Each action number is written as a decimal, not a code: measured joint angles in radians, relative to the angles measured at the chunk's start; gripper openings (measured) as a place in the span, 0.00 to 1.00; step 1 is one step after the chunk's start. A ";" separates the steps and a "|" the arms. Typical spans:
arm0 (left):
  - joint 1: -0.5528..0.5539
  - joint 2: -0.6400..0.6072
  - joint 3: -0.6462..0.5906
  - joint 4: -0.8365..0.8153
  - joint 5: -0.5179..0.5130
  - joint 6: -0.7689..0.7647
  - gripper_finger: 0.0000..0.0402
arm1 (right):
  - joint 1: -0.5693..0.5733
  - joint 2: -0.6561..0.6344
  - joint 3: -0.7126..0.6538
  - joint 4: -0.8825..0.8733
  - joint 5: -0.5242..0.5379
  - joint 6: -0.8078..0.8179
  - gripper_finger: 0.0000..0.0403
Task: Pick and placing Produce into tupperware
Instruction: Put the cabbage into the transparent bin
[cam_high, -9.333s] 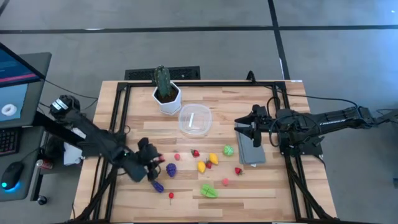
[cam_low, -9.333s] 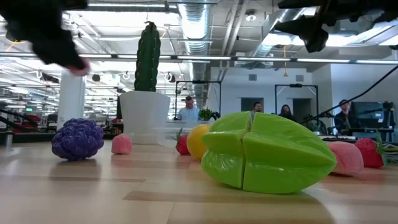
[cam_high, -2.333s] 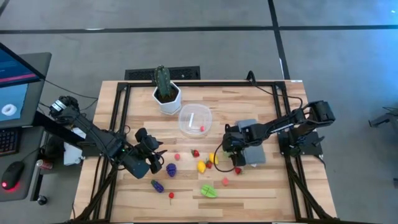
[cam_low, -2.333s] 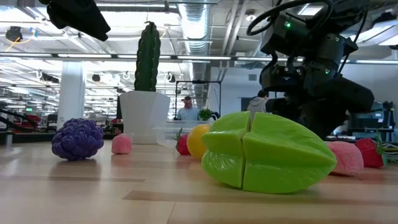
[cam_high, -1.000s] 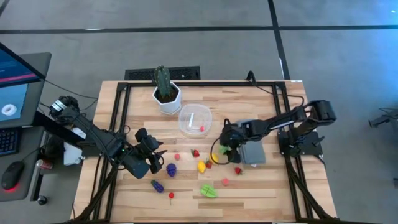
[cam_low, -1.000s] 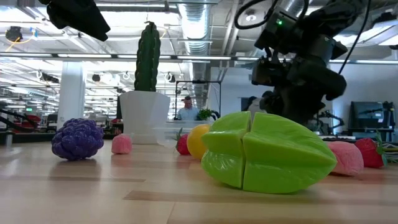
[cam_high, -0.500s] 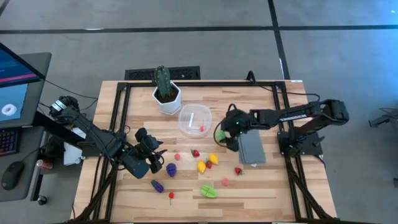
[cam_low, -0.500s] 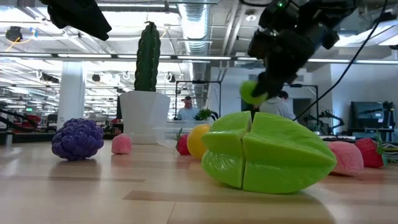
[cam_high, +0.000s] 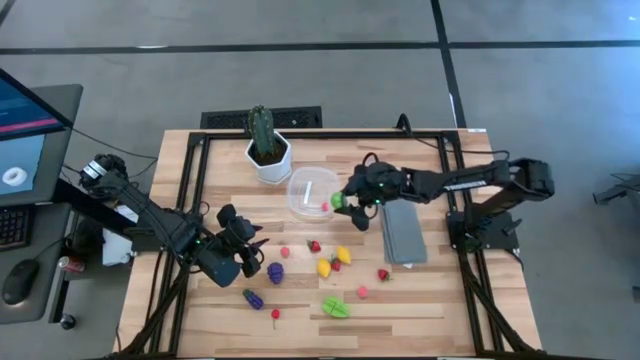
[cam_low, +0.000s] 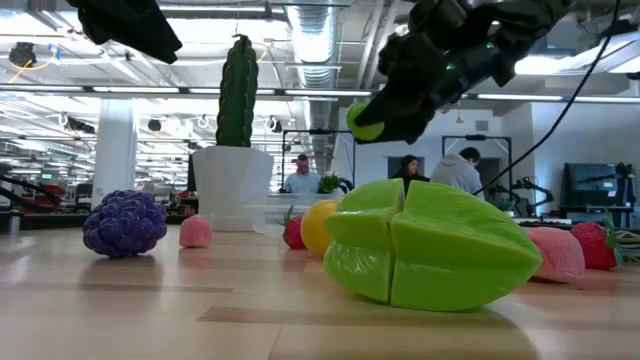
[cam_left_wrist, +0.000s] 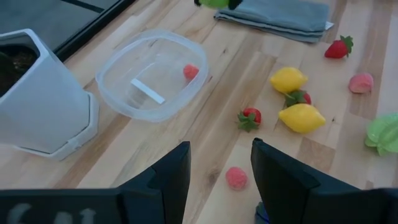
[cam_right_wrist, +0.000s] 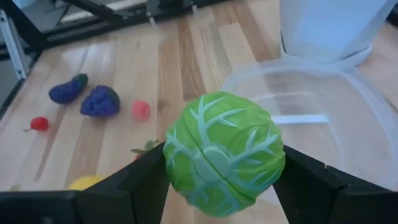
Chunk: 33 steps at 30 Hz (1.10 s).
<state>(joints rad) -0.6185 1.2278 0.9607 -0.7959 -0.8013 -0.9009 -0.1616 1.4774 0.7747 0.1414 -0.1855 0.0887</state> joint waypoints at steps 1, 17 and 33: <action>0.000 0.000 0.000 0.000 0.000 0.000 0.40 | 0.000 0.017 0.014 -0.001 0.000 -0.001 0.68; 0.000 0.000 0.000 0.000 -0.026 0.000 0.40 | -0.110 0.288 0.290 -0.094 0.006 -0.002 0.68; 0.000 0.000 0.000 0.000 -0.038 0.000 0.40 | -0.148 0.414 0.416 -0.293 0.039 -0.002 0.68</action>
<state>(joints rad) -0.6182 1.2278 0.9607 -0.7956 -0.8394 -0.9005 -0.3099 1.8912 1.1904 -0.1513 -0.1467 0.0872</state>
